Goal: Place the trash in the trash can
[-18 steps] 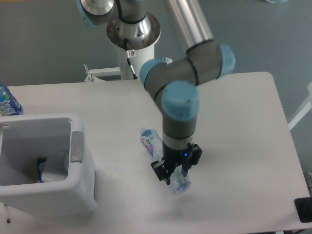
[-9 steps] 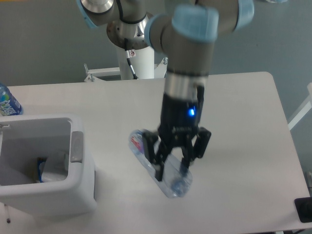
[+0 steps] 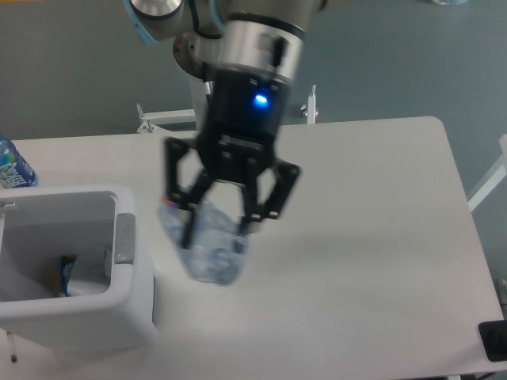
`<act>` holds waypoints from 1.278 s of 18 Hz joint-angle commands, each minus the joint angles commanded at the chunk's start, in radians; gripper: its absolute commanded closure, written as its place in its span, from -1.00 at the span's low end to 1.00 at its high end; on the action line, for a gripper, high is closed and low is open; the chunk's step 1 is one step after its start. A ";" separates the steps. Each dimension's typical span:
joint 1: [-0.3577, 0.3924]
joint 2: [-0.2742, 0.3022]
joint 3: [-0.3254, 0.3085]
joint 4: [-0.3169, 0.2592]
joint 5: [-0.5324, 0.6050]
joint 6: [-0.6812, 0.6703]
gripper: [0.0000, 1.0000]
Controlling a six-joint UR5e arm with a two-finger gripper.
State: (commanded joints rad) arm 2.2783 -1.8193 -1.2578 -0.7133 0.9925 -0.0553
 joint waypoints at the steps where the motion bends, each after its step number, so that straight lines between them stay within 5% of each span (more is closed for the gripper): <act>1: -0.008 0.000 0.003 0.000 0.000 0.000 -0.17; 12: -0.128 -0.072 -0.018 0.003 -0.002 0.044 -0.24; 14: -0.135 -0.080 -0.026 0.003 -0.002 0.066 -0.41; 16: -0.135 -0.077 -0.034 0.003 0.000 0.090 -0.91; 17: -0.137 -0.072 -0.035 0.003 -0.001 0.106 -1.00; 23: -0.111 -0.041 -0.037 0.002 0.009 0.112 -1.00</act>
State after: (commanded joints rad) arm 2.1674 -1.8608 -1.2947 -0.7118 1.0017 0.0568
